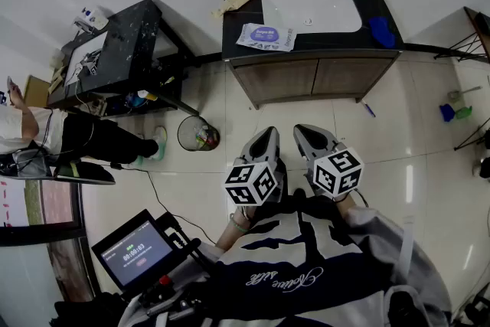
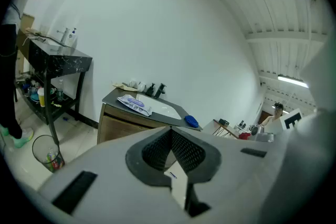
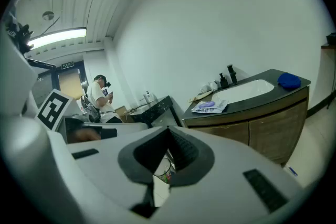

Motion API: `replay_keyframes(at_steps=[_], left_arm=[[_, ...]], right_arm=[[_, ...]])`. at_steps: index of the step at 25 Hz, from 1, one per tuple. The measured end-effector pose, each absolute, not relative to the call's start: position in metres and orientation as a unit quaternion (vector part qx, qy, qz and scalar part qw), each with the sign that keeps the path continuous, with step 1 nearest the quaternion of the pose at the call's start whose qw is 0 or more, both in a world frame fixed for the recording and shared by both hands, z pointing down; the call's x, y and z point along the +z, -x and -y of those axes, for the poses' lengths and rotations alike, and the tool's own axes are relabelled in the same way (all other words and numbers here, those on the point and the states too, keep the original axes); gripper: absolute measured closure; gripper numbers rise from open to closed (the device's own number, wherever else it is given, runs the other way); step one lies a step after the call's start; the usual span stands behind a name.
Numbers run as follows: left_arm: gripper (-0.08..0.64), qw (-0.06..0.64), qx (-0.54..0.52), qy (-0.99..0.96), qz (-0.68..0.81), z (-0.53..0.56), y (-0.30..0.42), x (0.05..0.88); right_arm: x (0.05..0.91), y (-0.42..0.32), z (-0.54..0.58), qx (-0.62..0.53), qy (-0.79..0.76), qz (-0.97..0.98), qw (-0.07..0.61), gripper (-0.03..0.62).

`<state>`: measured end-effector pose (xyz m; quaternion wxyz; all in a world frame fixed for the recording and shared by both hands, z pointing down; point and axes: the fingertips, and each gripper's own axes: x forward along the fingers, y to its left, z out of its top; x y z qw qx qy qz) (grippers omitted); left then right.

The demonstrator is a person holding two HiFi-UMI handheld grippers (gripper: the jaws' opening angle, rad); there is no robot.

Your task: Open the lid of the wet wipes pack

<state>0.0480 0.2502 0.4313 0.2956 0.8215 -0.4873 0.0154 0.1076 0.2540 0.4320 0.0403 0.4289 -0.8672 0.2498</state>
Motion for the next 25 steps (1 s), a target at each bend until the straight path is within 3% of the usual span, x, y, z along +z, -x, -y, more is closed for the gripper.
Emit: replay_keyframes(at_steps=[18, 25], left_arm=[[0.561, 0.272, 0.045, -0.851, 0.447, -0.034, 0.026, 0.439], [0.561, 0.304, 0.051, -0.856, 0.415, 0.022, 0.035, 0.454]], right_arm=[[0.441, -0.039, -0.057, 0.233, -0.455, 0.859, 0.035, 0.594], [0.442, -0.033, -0.007, 0.229, -0.488, 0.841, 0.048, 0.594]])
